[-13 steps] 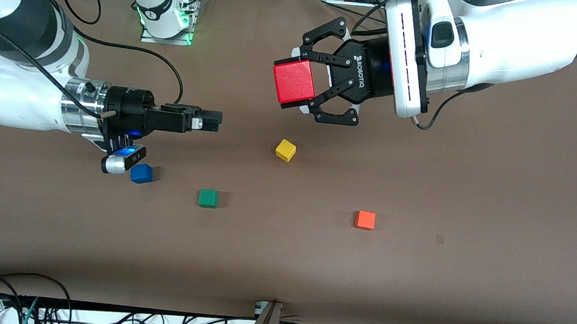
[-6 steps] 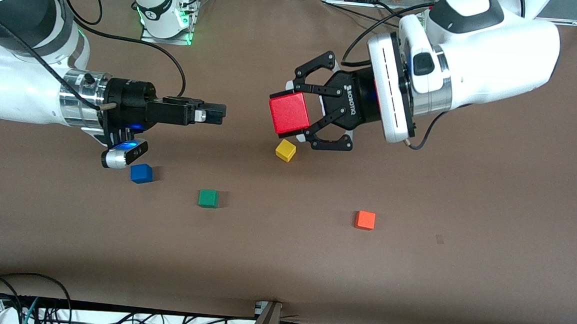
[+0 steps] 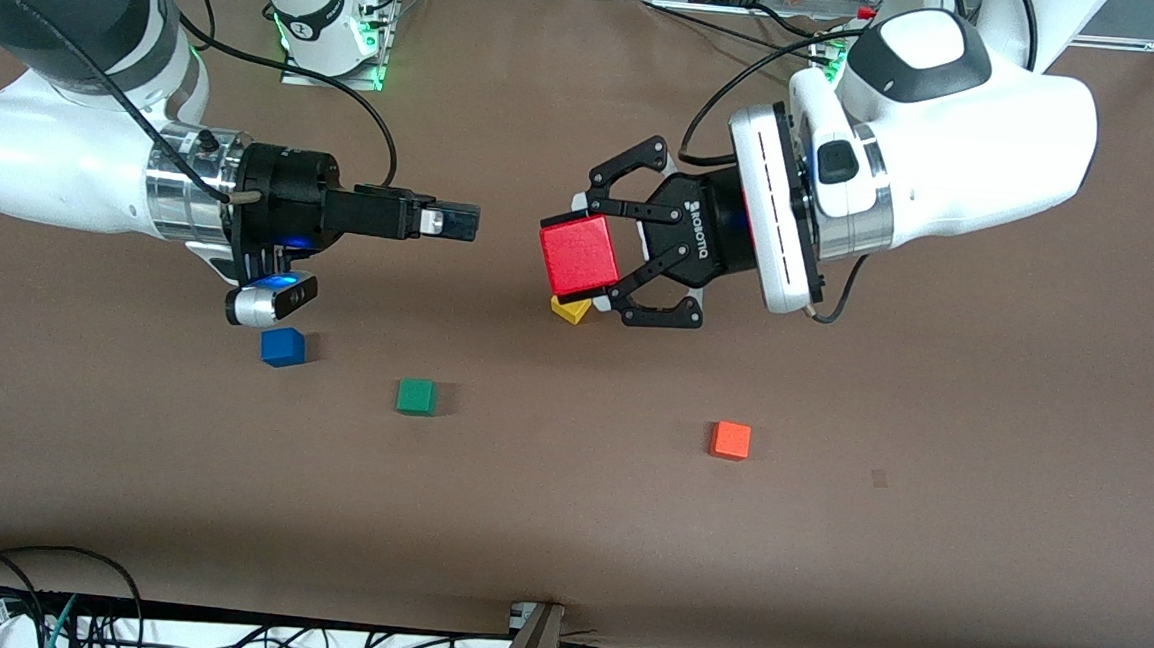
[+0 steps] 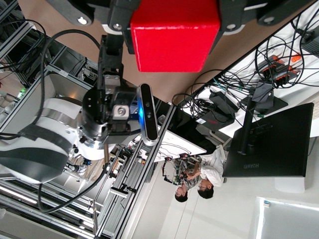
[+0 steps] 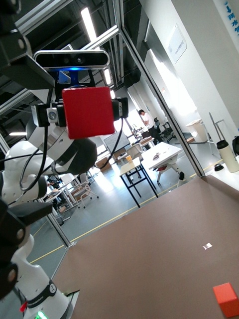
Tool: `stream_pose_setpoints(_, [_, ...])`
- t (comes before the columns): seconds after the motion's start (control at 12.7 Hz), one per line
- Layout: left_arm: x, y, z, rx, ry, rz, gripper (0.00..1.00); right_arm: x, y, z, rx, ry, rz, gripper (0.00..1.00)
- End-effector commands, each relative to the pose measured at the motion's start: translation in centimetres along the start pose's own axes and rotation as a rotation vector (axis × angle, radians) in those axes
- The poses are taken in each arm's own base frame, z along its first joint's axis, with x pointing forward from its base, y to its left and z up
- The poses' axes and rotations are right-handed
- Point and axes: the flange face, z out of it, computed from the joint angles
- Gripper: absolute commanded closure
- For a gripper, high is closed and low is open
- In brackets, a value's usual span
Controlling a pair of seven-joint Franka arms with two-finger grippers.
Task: Pass red block to right arm, stack on blue
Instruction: 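Close the right gripper on the red cube held by the left gripper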
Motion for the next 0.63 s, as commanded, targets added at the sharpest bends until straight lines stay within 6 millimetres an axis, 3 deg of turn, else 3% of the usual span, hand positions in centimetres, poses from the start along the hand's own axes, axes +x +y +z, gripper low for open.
stream_pose_setpoints(0.0, [-0.6,-0.4,1.7,0.019,0.024,0.057,1.00,-1.2,-1.1,0.5,0.021,0.003,-0.009,0.00])
stream_pose_setpoints(0.24, [-1.1,0.2,2.9,0.022,0.029,0.067,1.00,-1.2,-0.9,2.5,0.023,0.036,-0.024,0.00])
stream_pose_setpoints(0.55, [-1.4,0.0,3.1,0.020,0.026,0.064,1.00,0.5,0.4,2.8,-0.007,0.053,-0.063,0.00])
